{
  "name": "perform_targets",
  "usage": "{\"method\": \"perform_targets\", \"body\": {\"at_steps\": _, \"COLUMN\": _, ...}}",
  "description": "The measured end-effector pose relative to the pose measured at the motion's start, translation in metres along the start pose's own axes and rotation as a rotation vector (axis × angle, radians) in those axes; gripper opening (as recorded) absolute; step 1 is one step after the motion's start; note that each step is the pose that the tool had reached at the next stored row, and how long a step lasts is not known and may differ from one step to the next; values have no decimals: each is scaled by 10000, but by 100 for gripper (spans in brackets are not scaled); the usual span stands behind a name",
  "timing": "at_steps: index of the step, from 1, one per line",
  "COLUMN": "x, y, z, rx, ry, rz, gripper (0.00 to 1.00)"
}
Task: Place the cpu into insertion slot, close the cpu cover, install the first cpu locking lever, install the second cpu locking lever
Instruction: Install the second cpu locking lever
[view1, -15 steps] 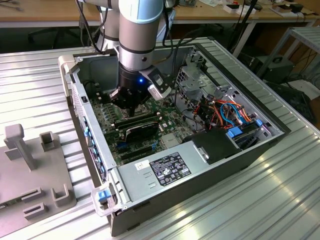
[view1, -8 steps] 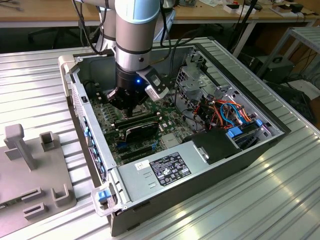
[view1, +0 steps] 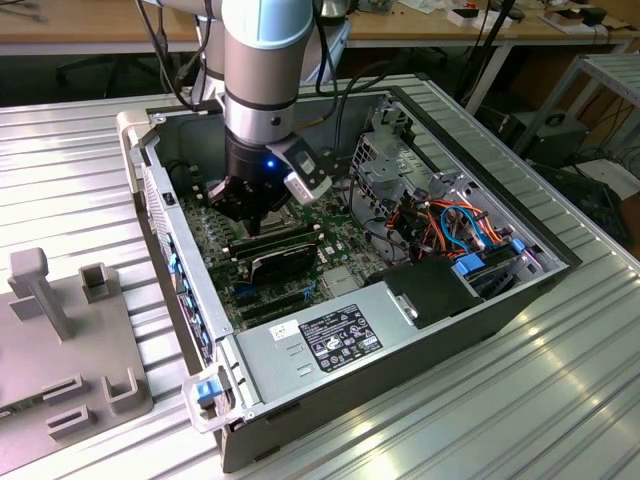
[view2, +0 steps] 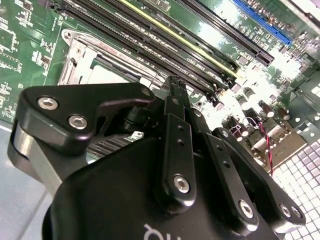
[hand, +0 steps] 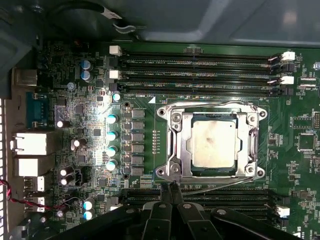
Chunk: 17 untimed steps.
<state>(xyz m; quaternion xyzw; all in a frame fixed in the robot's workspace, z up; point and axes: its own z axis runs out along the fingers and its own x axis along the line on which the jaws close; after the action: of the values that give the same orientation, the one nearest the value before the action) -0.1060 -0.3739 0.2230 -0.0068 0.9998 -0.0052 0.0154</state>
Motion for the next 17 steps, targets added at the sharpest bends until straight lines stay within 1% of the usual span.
{"method": "perform_targets", "body": {"at_steps": 3, "x": 5, "y": 0, "z": 11, "rx": 0, "ry": 1, "rz": 2, "gripper": 11}}
{"method": "perform_targets", "body": {"at_steps": 4, "x": 8, "y": 0, "z": 36, "rx": 3, "ry": 8, "rz": 2, "gripper": 11}}
{"method": "perform_targets", "body": {"at_steps": 5, "x": 6, "y": 1, "z": -18, "rx": 15, "ry": 7, "rz": 1, "gripper": 11}}
{"method": "perform_targets", "body": {"at_steps": 6, "x": 6, "y": -2, "z": -23, "rx": 36, "ry": 5, "rz": 2, "gripper": 11}}
{"method": "perform_targets", "body": {"at_steps": 7, "x": 5, "y": -20, "z": -23, "rx": 37, "ry": 6, "rz": 7, "gripper": 11}}
{"method": "perform_targets", "body": {"at_steps": 12, "x": 3, "y": -24, "z": -22, "rx": 39, "ry": 7, "rz": 8, "gripper": 11}}
{"method": "perform_targets", "body": {"at_steps": 14, "x": 4, "y": -14, "z": -19, "rx": 38, "ry": 7, "rz": 8, "gripper": 11}}
{"method": "perform_targets", "body": {"at_steps": 17, "x": 4, "y": 10, "z": 8, "rx": 21, "ry": 6, "rz": 9, "gripper": 11}}
